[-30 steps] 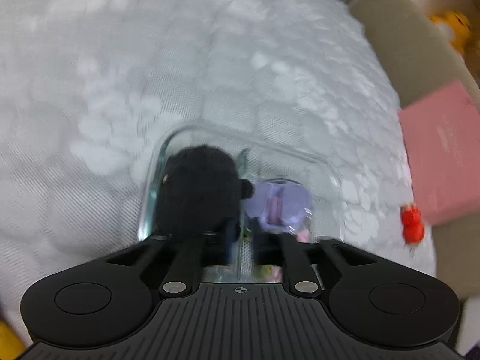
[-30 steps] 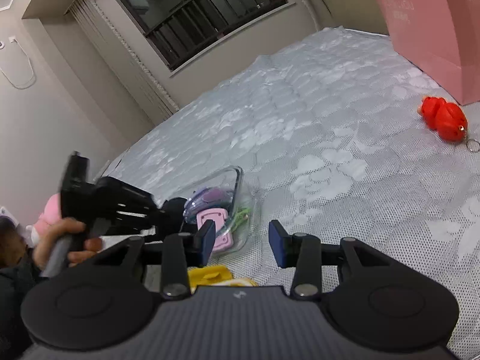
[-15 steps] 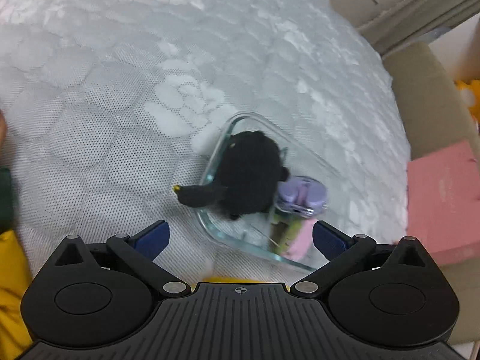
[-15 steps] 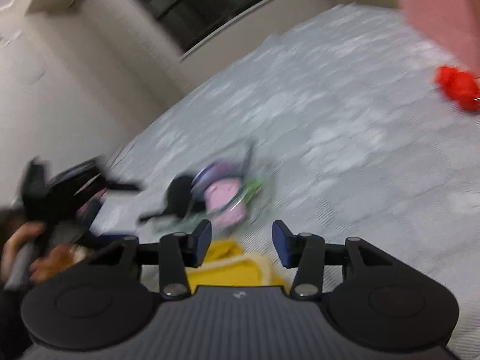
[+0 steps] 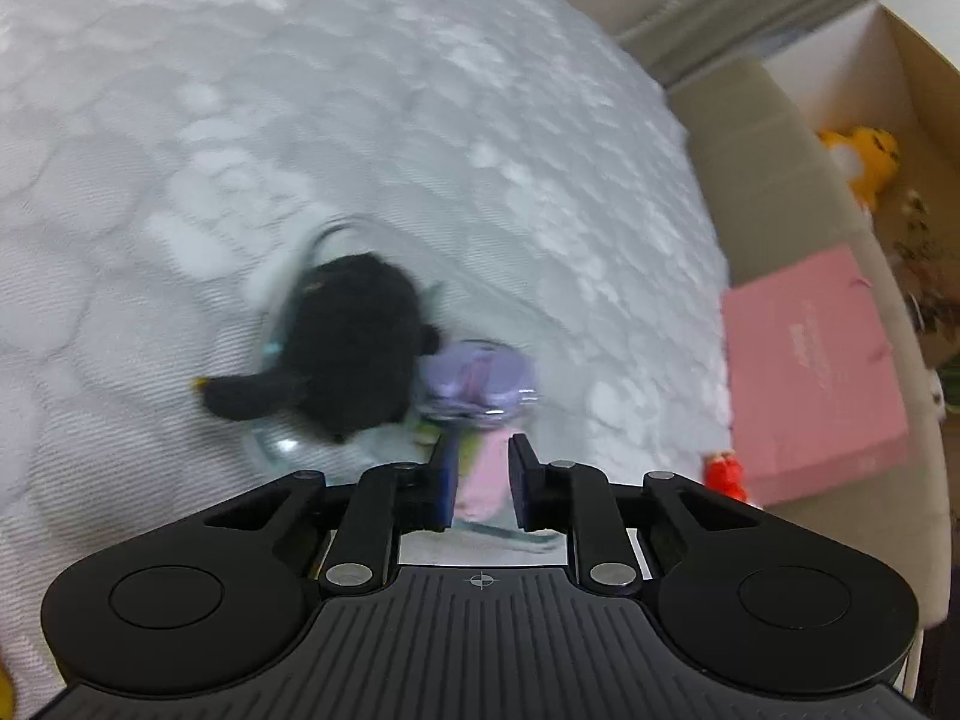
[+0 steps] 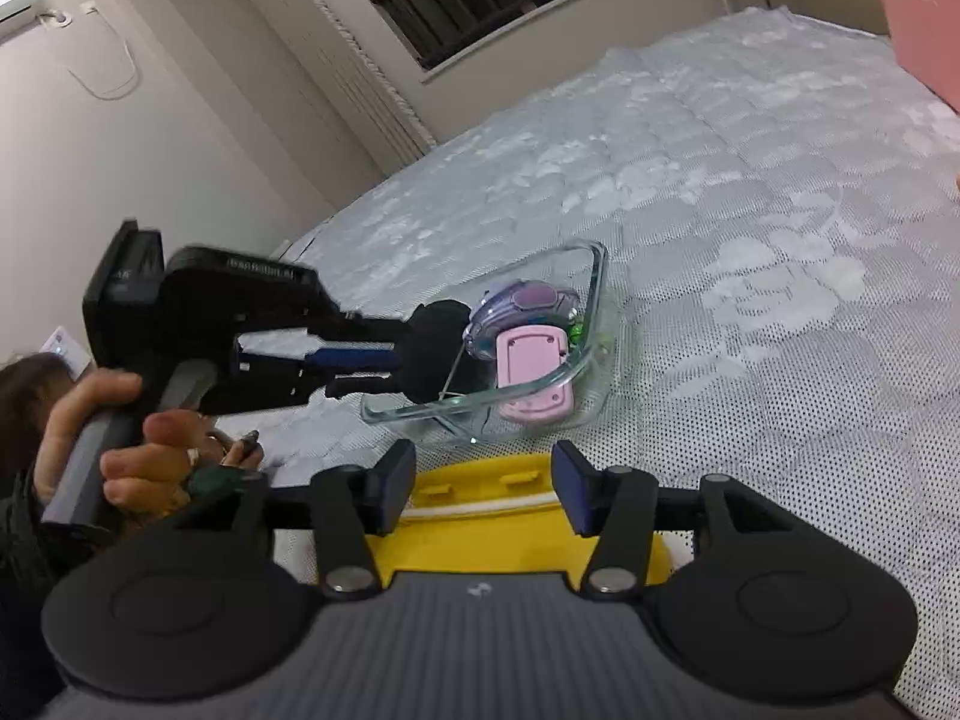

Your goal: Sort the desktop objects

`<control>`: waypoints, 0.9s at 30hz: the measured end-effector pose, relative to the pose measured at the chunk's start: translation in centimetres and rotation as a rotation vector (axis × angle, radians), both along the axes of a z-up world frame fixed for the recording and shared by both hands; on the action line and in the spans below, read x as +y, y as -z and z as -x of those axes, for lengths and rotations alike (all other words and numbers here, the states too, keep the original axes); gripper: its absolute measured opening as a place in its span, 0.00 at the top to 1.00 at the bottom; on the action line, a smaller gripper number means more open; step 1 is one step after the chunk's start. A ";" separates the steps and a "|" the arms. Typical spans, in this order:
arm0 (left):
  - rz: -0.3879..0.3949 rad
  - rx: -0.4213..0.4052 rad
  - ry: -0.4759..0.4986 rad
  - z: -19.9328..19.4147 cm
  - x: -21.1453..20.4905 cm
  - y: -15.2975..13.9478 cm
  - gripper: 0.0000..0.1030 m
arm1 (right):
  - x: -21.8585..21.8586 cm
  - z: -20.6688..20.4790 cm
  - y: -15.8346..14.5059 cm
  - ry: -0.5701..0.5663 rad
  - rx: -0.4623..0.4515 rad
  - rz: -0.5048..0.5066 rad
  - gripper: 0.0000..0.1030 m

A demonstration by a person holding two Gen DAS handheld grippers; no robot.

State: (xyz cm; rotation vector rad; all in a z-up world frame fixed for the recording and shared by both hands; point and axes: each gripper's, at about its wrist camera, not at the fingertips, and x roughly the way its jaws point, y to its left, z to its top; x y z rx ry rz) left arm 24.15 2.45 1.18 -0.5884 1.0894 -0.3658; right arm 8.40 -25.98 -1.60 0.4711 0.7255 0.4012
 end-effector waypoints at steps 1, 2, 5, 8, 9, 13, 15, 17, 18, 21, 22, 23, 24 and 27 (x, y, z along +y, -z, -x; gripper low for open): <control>-0.008 -0.019 0.016 0.0 -0.6 -0.6 0.81 | -0.1 0.1 0.0 0.004 -0.004 0.005 0.48; -0.025 -0.022 0.030 -0.2 -1.4 -0.8 0.81 | -0.1 0.1 0.0 0.009 -0.007 0.008 0.46; -0.081 0.002 0.069 -1.1 -3.4 -0.7 0.81 | -0.4 0.1 0.1 0.015 -0.005 -0.006 0.44; -0.144 0.091 0.106 -2.2 -5.0 1.1 0.81 | -0.6 0.2 0.1 0.015 -0.004 -0.006 0.44; -0.154 0.123 0.119 -2.4 -5.2 1.7 0.81 | -0.7 0.3 0.1 0.016 -0.006 -0.001 0.44; -0.071 0.099 0.077 -1.2 -3.0 1.0 0.40 | -1.3 0.7 0.2 0.039 -0.016 0.014 0.41; 0.012 0.027 -0.004 0.4 -0.3 0.0 0.04 | -1.8 0.8 0.4 0.056 -0.018 0.004 0.38; 0.053 -0.058 -0.075 2.4 1.9 -1.0 0.05 | -2.2 0.6 0.7 0.064 -0.010 -0.012 0.38; 0.045 -0.102 -0.090 3.2 2.7 -1.4 0.05 | -2.2 0.4 0.9 0.064 -0.002 -0.019 0.38; 0.018 -0.142 -0.156 4.3 4.5 -1.5 0.05 | -2.0 -0.1 1.3 0.059 0.022 -0.033 0.38; 0.035 -0.108 -0.177 4.1 5.0 -0.9 0.05 | -1.8 -0.1 1.4 0.056 0.027 -0.035 0.38; 0.049 -0.066 -0.200 3.7 5.4 0.0 0.05 | -1.6 -0.1 1.5 0.053 0.031 -0.037 0.38; 0.063 -0.024 -0.224 3.2 5.8 0.9 0.05 | -1.4 0.0 1.6 0.050 0.033 -0.035 0.38; 0.054 0.048 -0.280 1.9 6.4 3.1 0.13 | -0.7 0.3 1.5 0.038 0.027 -0.014 0.38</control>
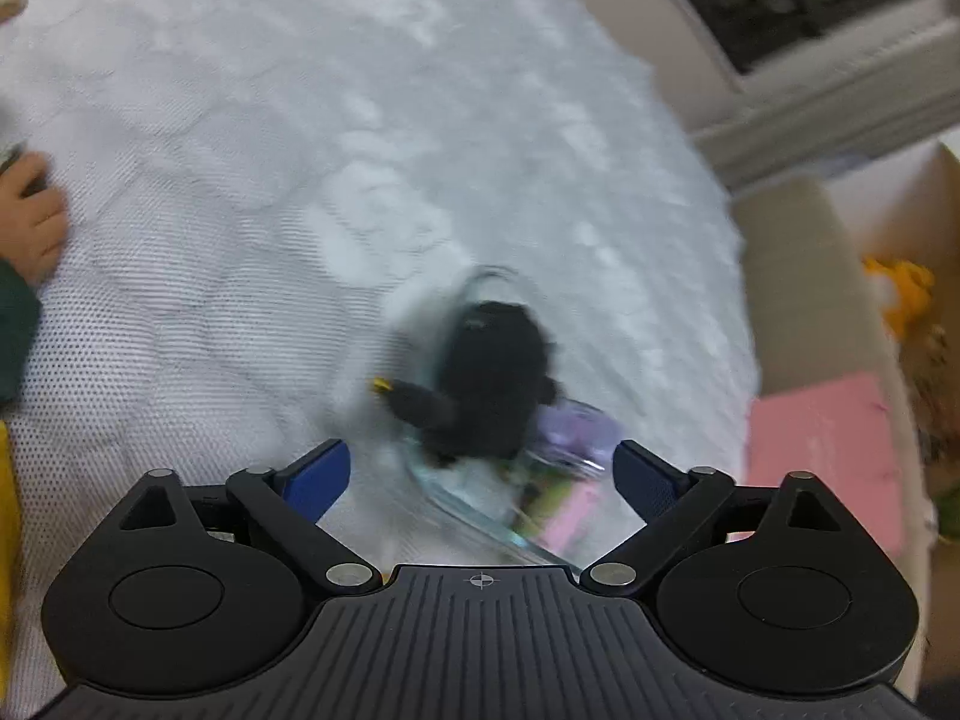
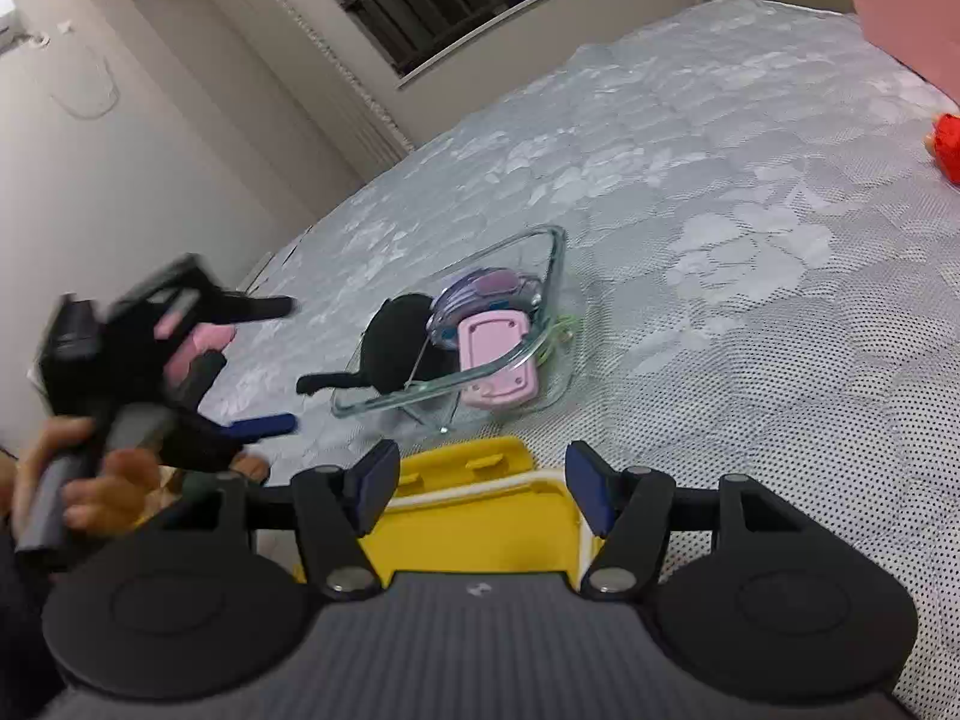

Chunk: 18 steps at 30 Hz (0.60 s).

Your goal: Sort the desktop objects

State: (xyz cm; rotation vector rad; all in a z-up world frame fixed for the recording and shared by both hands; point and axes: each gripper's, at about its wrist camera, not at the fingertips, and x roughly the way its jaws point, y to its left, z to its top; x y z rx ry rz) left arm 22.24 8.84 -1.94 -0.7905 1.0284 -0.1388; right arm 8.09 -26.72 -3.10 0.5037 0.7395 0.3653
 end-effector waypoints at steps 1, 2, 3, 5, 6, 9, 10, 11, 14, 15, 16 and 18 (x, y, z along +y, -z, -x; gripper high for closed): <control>-0.022 0.003 -0.006 -0.5 0.0 0.5 0.37 | 0.1 0.1 -0.1 -0.001 -0.003 0.007 0.38; -0.047 -0.003 0.001 -1.0 -0.2 0.6 0.47 | 0.2 0.2 -0.1 0.001 -0.005 0.013 0.38; -0.068 -0.017 0.010 -1.4 -0.4 0.6 0.48 | 0.2 0.2 -0.2 0.003 -0.008 0.017 0.38; -0.103 -0.024 0.026 -1.5 -0.9 0.3 0.49 | 0.0 0.3 -0.2 0.011 -0.010 0.021 0.38; -0.124 -0.031 0.032 -1.4 -1.1 0.1 0.50 | -0.1 0.3 -0.2 0.016 -0.009 0.022 0.38; -0.158 -0.037 0.038 -1.2 -0.9 0.0 0.62 | -0.6 0.0 0.3 0.034 0.011 0.005 0.38; -0.159 -0.037 0.037 -1.1 -0.8 0.0 0.66 | -0.7 -0.2 0.5 0.036 0.019 -0.004 0.38; -0.160 -0.036 0.038 -1.1 -0.7 0.1 0.70 | -0.9 -0.3 0.7 0.034 0.026 -0.013 0.38; -0.205 -0.074 0.022 -0.9 -0.3 -0.4 0.79 | -0.9 -0.4 1.1 0.032 0.041 -0.034 0.38; -0.226 -0.093 0.015 -0.9 -0.4 -0.8 0.79 | -0.8 -0.4 1.2 0.028 0.042 -0.033 0.38; -0.223 -0.101 0.019 -0.9 -0.5 -1.0 0.79 | -0.7 -0.4 1.1 0.025 0.040 -0.030 0.38; -0.214 -0.110 0.037 -1.0 -0.8 -1.4 0.80 | -0.5 -0.3 1.1 0.019 0.035 -0.021 0.38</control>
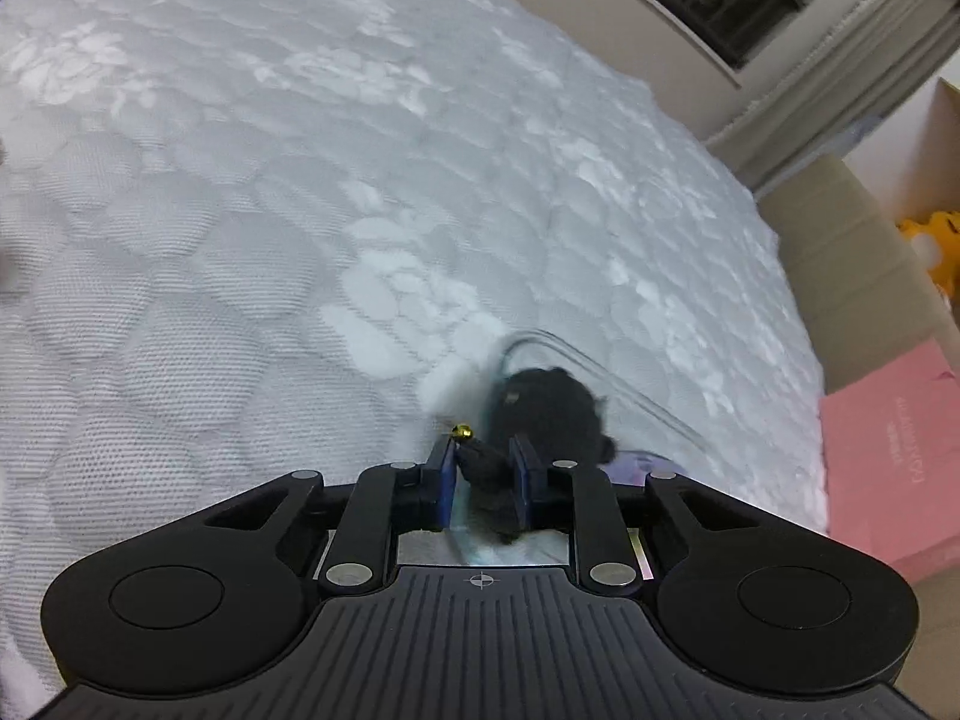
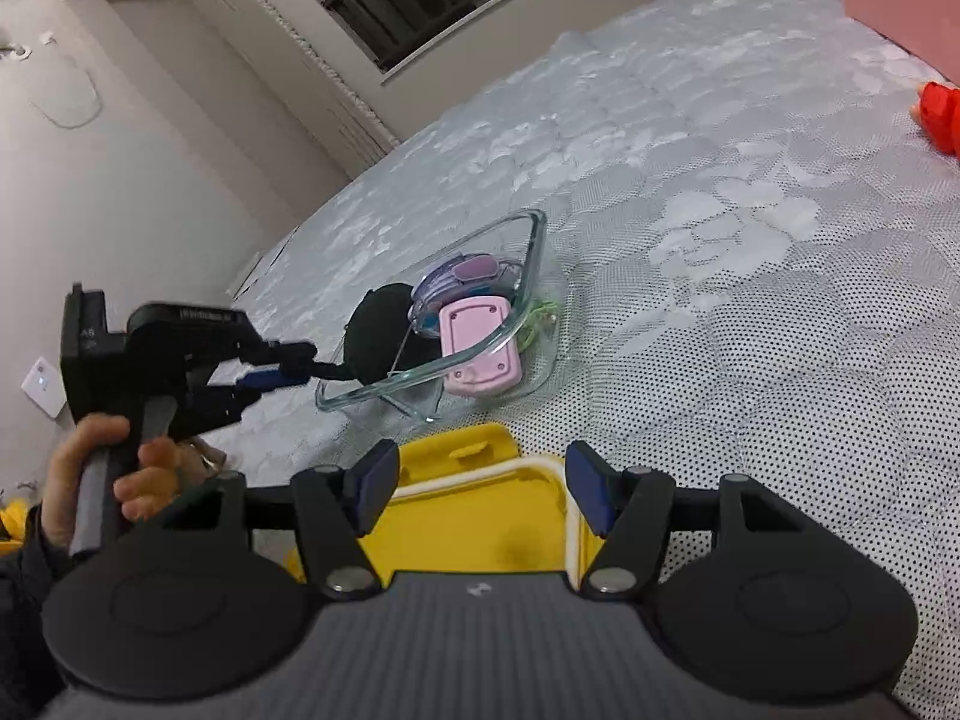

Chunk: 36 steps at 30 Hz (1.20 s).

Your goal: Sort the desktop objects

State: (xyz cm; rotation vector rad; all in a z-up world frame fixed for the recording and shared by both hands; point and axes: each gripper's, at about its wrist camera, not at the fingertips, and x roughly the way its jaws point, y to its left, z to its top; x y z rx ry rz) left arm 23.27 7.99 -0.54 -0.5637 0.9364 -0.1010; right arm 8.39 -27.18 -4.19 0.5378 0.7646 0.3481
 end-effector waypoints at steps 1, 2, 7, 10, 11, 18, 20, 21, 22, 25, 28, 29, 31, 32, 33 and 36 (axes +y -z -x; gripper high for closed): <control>-0.004 -0.002 0.015 -0.1 -0.4 -0.2 0.81 | 0.1 0.0 0.0 -0.001 -0.002 0.002 0.38; -0.016 -0.007 0.025 -0.3 -0.9 -0.3 0.81 | 0.1 0.0 -0.1 0.000 -0.002 0.003 0.38; -0.076 -0.005 0.104 -2.2 -4.1 -0.2 0.81 | 0.1 0.1 0.0 0.001 0.005 0.000 0.38; -0.180 -0.006 0.141 -3.0 -6.3 0.1 0.80 | -0.1 0.3 -0.2 0.008 -0.009 0.012 0.38; -0.198 -0.011 0.147 -3.1 -6.6 0.0 0.77 | -0.1 0.3 -0.4 0.012 -0.016 0.021 0.38; -0.252 -0.117 0.201 -0.1 -7.6 -1.6 0.12 | 0.0 -1.6 -2.9 0.039 -0.029 0.074 0.38; -0.296 -0.161 0.220 1.6 -8.1 -2.3 0.06 | -0.4 -3.8 -3.8 0.041 0.013 0.022 0.38; -0.323 -0.168 0.245 2.2 -8.4 -2.6 0.06 | -0.6 -5.0 -4.3 0.038 0.040 -0.016 0.38; -0.337 -0.162 0.270 2.8 -8.5 -2.8 0.06 | -0.6 -6.5 -4.8 0.023 0.070 -0.054 0.38; -0.314 -0.105 0.344 3.7 -8.1 -2.2 0.06 | 0.7 -11.5 -5.8 -0.034 0.175 -0.094 0.38; -0.301 -0.048 0.411 4.3 -7.6 -1.3 0.06 | 2.8 -16.0 -5.5 -0.004 0.277 -0.033 0.38; -0.316 -0.045 0.416 4.5 -7.4 -1.0 0.06 | 3.6 -17.2 -5.1 0.005 0.302 -0.005 0.38; -0.358 -0.050 0.413 4.8 -7.2 -0.5 0.06 | 5.3 -19.3 -4.1 0.000 0.348 0.065 0.38; -0.376 -0.054 0.416 4.9 -7.1 -0.3 0.06 | 6.1 -20.0 -3.4 -0.007 0.372 0.099 0.39; -0.394 -0.057 0.418 5.0 -7.1 -0.2 0.06 | 6.9 -20.7 -2.7 -0.009 0.393 0.147 0.40; -0.425 -0.057 0.420 5.4 -6.8 0.4 0.05 | 8.2 -21.1 -1.7 -0.048 0.365 0.228 0.42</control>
